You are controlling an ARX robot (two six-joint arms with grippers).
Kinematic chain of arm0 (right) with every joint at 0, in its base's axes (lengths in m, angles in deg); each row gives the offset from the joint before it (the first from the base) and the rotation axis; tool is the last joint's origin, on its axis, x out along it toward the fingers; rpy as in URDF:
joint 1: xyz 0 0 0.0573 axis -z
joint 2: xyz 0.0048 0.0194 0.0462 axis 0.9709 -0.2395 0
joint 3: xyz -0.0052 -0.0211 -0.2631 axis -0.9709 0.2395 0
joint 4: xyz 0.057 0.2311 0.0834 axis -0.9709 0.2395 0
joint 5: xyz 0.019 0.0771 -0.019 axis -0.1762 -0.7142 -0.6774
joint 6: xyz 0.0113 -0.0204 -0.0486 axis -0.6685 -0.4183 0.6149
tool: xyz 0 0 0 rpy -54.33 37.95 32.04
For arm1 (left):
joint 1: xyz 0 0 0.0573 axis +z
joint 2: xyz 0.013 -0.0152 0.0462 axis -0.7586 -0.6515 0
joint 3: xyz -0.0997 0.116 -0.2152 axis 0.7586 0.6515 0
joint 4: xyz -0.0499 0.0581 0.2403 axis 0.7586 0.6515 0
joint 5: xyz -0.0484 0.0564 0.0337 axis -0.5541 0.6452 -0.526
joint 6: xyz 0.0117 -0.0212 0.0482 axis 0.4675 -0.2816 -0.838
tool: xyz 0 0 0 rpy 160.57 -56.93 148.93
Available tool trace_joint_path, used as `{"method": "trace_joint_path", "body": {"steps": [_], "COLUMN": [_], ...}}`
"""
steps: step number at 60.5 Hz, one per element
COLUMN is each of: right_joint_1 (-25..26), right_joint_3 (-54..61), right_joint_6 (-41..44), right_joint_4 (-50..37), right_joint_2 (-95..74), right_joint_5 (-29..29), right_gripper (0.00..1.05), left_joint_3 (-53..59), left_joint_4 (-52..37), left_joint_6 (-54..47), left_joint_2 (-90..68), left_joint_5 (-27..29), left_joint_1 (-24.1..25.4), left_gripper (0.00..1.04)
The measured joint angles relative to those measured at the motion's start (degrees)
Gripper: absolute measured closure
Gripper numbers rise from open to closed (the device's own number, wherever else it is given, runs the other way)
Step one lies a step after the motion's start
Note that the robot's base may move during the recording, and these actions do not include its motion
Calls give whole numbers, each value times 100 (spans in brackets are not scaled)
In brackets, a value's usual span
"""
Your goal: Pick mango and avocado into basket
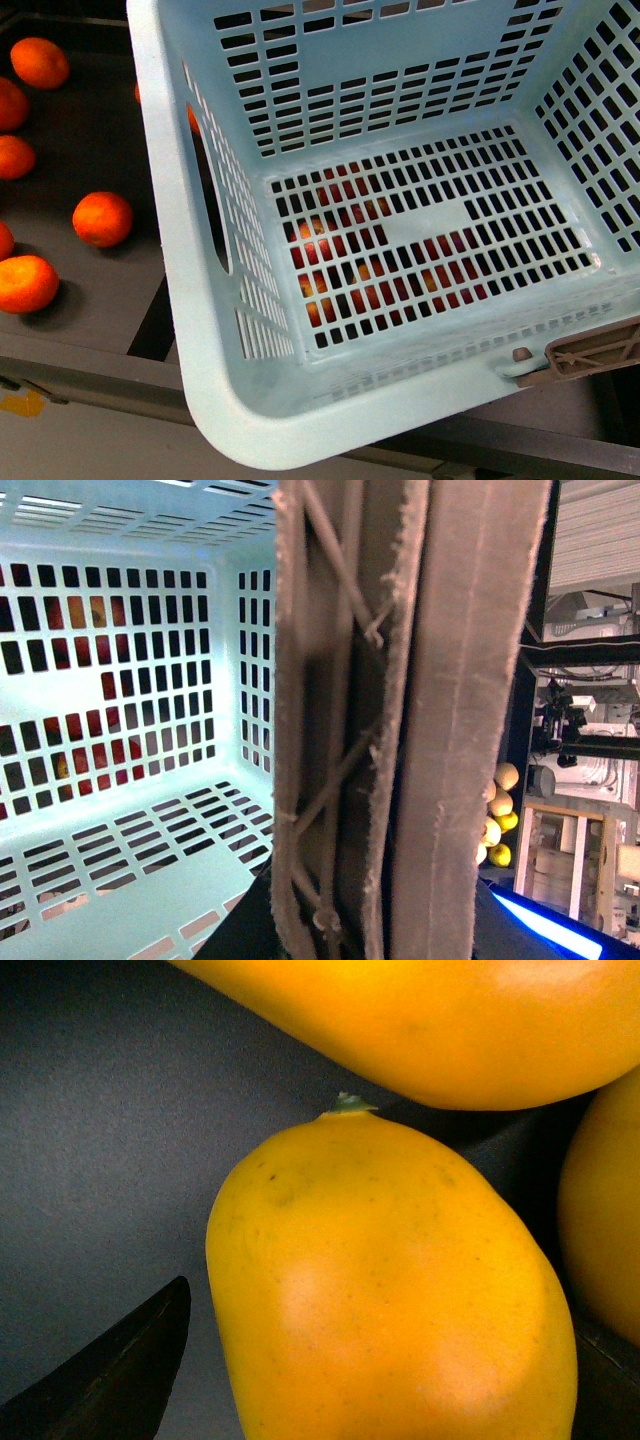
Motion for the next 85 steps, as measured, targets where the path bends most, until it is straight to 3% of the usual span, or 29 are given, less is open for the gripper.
{"method": "trace_joint_path", "body": {"steps": [26, 35, 38, 42, 70, 85], "right_joint_1": [37, 48, 72, 90, 219, 269], "right_joint_3": [-96, -96, -92, -87, 87, 772], "right_joint_6": [535, 575, 577, 575, 328, 173], "right_joint_4": [76, 63, 57, 48, 31, -39], "right_joint_2": [-72, -83, -96, -96, 24, 968], "right_joint_5": [114, 129, 120, 101, -238, -1106], "right_gripper": [9, 26, 36, 40, 42, 42], "left_joint_3": [0, 0, 0, 0, 0, 0], "left_joint_4": [0, 0, 0, 0, 0, 0], "left_joint_6": [0, -2, -2, -2, -2, -2], "left_joint_2": [0, 0, 0, 0, 0, 0], "left_joint_5": [-2, 2, 2, 0, 0, 0], "left_joint_1": [0, 0, 0, 0, 0, 0], "left_gripper": [88, 88, 88, 88, 88, 88]}}
